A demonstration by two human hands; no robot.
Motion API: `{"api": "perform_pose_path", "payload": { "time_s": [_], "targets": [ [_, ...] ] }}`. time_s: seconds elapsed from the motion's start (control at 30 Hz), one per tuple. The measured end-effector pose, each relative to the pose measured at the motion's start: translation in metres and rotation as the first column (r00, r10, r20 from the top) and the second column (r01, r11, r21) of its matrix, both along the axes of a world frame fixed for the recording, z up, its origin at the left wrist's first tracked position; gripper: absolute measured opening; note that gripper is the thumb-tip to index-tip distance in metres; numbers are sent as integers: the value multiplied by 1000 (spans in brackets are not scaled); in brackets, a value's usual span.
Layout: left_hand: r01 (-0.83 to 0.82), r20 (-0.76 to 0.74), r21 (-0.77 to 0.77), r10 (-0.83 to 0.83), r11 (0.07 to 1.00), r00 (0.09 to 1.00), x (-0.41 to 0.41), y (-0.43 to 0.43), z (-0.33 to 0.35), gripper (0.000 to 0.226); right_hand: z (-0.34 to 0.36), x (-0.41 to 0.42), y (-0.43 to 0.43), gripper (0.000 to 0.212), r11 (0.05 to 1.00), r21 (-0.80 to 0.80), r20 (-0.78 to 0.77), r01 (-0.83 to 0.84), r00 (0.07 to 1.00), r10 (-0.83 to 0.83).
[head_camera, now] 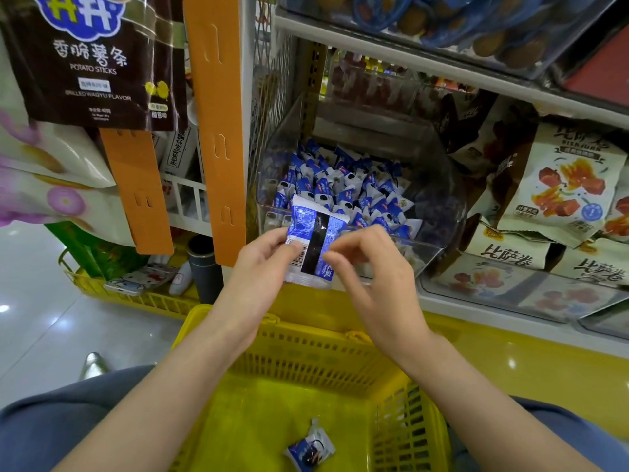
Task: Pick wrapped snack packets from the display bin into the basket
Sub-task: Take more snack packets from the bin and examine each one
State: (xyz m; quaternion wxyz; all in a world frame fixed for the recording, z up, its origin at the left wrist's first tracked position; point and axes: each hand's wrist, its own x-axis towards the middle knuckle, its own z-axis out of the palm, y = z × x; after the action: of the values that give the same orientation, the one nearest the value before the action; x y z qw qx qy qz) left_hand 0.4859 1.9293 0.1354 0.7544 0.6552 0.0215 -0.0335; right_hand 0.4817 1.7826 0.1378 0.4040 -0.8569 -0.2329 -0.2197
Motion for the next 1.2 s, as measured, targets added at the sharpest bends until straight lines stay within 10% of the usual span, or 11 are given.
{"api": "perform_pose_path", "payload": {
  "time_s": [0.23, 0.53, 1.2],
  "targets": [
    [-4, -48, -18, 3, 1000, 999, 1, -4, -6, 18, 7, 6, 1, 25, 813, 551, -639, 186, 721, 268],
    [-187, 389, 562, -58, 806, 919, -2, -4, -16, 39, 5, 5, 6, 31, 758, 594, -632, 268, 738, 235],
    [-241, 436, 805, -265, 542, 860, -3, 4, -8, 34, -2, 0, 11, 26, 818, 535, -624, 211, 751, 215]
  ]
}}
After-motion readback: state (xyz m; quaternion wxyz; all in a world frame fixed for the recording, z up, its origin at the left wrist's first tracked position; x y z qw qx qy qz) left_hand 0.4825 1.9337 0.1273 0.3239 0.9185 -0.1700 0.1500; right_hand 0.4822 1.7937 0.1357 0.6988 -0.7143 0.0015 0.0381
